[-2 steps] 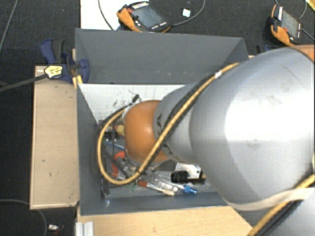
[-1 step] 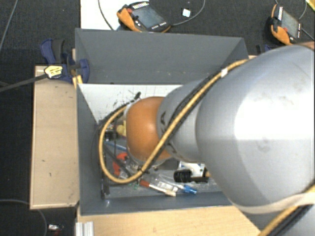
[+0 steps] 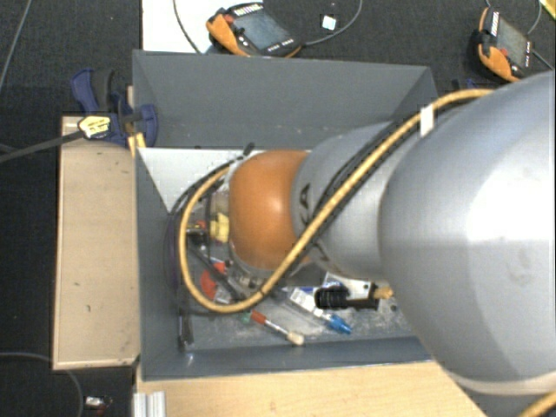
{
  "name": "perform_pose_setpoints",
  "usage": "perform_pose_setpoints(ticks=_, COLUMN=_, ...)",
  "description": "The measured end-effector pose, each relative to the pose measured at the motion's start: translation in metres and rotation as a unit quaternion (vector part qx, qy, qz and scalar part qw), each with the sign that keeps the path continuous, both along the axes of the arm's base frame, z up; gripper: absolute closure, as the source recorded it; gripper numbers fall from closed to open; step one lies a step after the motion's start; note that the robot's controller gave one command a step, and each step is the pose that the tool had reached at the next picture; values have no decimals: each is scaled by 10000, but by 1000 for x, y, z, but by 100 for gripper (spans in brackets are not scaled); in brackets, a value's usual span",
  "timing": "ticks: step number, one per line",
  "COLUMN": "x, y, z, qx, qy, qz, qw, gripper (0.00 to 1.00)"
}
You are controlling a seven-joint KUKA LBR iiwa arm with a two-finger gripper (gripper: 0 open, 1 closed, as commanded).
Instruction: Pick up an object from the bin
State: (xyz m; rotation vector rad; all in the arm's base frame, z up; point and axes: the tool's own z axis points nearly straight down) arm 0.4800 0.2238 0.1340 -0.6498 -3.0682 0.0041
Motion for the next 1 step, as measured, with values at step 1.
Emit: perform_pose_setpoints(ticks=1, x=0, y=0, z=28, qx=-2, qy=1, qz=7, qw=10000, gripper=100)
